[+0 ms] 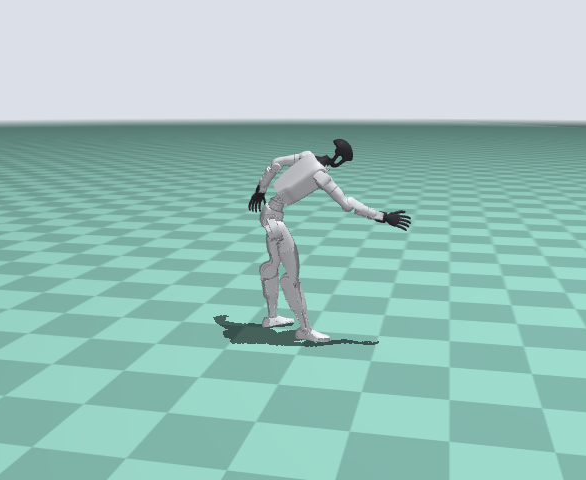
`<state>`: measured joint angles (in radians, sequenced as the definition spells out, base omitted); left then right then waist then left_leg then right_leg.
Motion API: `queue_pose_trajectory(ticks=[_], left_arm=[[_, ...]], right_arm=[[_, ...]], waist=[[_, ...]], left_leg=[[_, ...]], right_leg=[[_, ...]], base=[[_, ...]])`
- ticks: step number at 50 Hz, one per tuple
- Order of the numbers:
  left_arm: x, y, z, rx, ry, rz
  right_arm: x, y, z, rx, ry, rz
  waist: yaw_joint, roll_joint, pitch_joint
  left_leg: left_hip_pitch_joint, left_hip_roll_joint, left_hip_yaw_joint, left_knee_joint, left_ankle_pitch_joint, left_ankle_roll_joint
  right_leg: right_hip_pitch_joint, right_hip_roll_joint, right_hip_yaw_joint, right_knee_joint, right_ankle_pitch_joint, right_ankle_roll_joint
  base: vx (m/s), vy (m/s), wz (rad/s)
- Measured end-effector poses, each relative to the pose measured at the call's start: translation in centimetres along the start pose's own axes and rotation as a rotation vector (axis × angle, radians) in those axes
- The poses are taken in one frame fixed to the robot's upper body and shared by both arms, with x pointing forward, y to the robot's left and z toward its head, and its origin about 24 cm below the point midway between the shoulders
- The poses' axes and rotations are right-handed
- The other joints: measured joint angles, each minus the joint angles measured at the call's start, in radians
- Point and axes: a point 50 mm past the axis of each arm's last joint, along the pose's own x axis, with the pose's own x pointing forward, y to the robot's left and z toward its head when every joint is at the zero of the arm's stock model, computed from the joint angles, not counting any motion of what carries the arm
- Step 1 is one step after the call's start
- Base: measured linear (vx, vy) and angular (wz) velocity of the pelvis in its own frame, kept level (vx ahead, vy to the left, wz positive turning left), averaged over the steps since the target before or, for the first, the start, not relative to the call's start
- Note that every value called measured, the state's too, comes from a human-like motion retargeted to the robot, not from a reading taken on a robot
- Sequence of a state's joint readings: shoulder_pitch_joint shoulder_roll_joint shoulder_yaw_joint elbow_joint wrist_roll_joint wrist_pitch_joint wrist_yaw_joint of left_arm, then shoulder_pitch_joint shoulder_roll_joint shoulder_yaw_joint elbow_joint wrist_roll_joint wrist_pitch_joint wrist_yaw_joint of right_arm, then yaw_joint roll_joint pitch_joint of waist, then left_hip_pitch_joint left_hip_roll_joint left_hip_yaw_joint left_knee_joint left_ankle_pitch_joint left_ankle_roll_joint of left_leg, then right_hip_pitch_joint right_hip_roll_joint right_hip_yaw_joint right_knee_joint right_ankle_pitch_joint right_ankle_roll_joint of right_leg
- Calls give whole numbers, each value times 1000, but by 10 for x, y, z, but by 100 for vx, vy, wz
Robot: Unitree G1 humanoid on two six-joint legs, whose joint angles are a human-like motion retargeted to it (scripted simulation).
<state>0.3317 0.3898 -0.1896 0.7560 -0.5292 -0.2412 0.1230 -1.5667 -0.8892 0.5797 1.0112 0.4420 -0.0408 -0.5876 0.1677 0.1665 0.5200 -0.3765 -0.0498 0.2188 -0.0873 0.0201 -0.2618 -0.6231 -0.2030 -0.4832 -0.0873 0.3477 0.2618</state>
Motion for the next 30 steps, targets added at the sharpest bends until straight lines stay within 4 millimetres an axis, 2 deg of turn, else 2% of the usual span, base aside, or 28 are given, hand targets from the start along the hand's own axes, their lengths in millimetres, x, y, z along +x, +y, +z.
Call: queue_pose_trajectory(ticks=[5,10,16,23,25,30], left_arm=[[-17,10,-19,13,49,-35],[-30,19,-30,-19,87,-43],[-34,16,-39,-81,136,-28],[-30,-3,-37,-240,148,-18],[-28,-12,-34,-232,127,-82],[-29,-22,-36,-252,142,-121]], right_arm=[[-14,3,-45,-61,116,34],[-20,6,-61,-103,156,34],[-18,11,-57,-125,191,16],[-7,12,-39,-112,246,-8],[-3,12,-30,-74,252,0],[1,6,-28,-84,289,-30]], waist=[[-14,70,0],[-23,128,0],[-25,171,0],[-20,181,0],[-14,177,0],[1,188,0]], left_leg=[[-148,-6,-41,0,25,0],[-331,0,-85,0,54,1],[-574,-2,-112,0,96,37],[-810,-27,-107,7,135,115],[-984,-9,-69,254,26,114],[-1050,-5,-50,332,-5,125]], right_leg=[[-130,-27,-19,0,19,0],[-293,-46,-40,0,40,0],[-524,-60,-49,0,79,0],[-783,-96,-29,55,94,0],[-891,-122,-24,157,57,0],[-939,-127,-9,176,64,0]], base=[[6,-9,72],[5,-8,72],[1,-3,74],[0,3,93],[-9,6,88],[1,6,14]])
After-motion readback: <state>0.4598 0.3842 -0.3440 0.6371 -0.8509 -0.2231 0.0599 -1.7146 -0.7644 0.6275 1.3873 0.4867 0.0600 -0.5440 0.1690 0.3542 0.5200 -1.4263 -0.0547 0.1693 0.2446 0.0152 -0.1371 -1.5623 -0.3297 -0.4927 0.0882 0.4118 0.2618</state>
